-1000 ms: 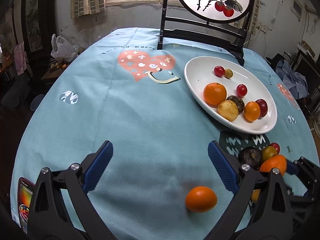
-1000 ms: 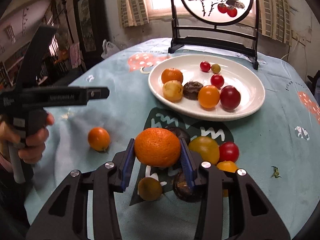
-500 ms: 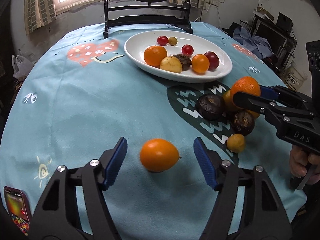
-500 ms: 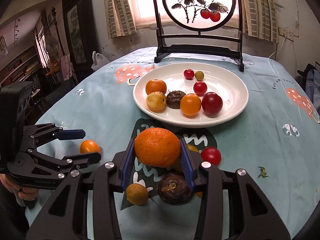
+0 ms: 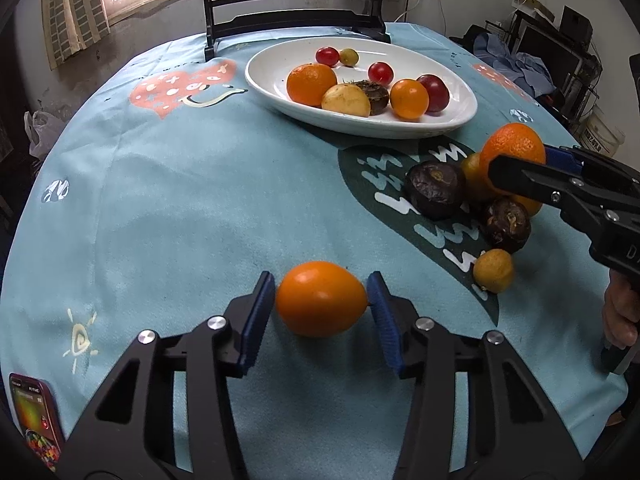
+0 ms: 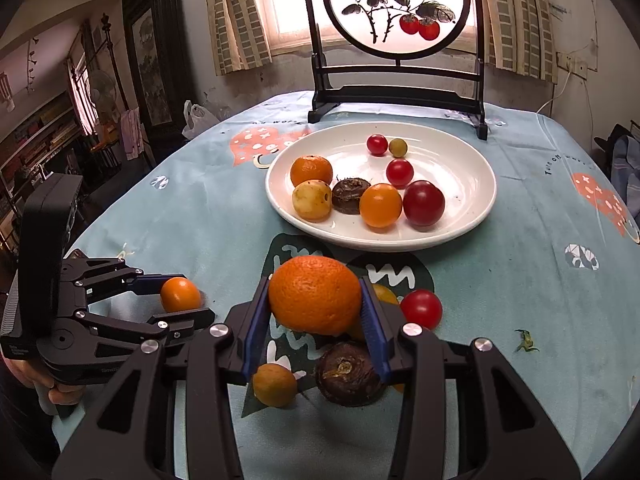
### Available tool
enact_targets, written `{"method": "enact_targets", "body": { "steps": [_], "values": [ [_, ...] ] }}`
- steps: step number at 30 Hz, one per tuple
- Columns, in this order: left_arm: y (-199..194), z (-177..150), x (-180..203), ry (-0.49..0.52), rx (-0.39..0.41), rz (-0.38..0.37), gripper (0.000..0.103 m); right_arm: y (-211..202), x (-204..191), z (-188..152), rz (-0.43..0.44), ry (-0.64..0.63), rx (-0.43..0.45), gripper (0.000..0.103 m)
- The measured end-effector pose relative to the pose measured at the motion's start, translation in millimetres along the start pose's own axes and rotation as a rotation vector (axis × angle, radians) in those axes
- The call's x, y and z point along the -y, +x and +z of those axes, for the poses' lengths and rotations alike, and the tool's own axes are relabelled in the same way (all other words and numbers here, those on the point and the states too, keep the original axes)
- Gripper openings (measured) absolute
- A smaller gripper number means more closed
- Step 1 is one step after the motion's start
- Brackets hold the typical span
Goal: Organize fruits
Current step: 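Grasp the large orange with the right tool while the left tool grasps the oval orange, then carry the orange and oval orange onto the plate and open both tools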
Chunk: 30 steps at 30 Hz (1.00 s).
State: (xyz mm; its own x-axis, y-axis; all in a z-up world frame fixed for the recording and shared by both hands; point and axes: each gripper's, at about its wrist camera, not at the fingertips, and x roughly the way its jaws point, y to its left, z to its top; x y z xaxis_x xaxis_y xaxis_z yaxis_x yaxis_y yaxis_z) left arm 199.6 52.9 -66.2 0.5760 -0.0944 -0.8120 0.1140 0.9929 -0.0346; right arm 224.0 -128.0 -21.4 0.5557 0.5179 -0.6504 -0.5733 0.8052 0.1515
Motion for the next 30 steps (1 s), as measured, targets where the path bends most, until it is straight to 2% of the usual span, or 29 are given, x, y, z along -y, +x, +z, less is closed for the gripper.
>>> {"method": "enact_targets", "body": {
  "steps": [1,10,18,22,26,30],
  "values": [
    [0,0,1,0.003,0.002,-0.001,0.045,0,0,0,0.000,-0.001,0.000,0.044],
    [-2,3,5,-0.008,0.022,0.002,0.044,-3,-2,2,-0.009,-0.008,0.019,0.044],
    [-19,22,20,-0.037,0.094,-0.067,0.044,-9,3,7,0.004,0.004,0.062,0.044],
    [-29,58,31,-0.045,0.145,-0.086,0.044,-10,20,25,0.014,0.058,0.089,0.044],
    [-26,104,31,-0.096,0.184,-0.090,0.044,-6,43,49,-0.020,0.108,0.118,0.044],
    [-9,143,30,-0.124,0.190,-0.040,0.044,7,63,71,-0.059,0.138,0.133,0.044]
  ]
}}
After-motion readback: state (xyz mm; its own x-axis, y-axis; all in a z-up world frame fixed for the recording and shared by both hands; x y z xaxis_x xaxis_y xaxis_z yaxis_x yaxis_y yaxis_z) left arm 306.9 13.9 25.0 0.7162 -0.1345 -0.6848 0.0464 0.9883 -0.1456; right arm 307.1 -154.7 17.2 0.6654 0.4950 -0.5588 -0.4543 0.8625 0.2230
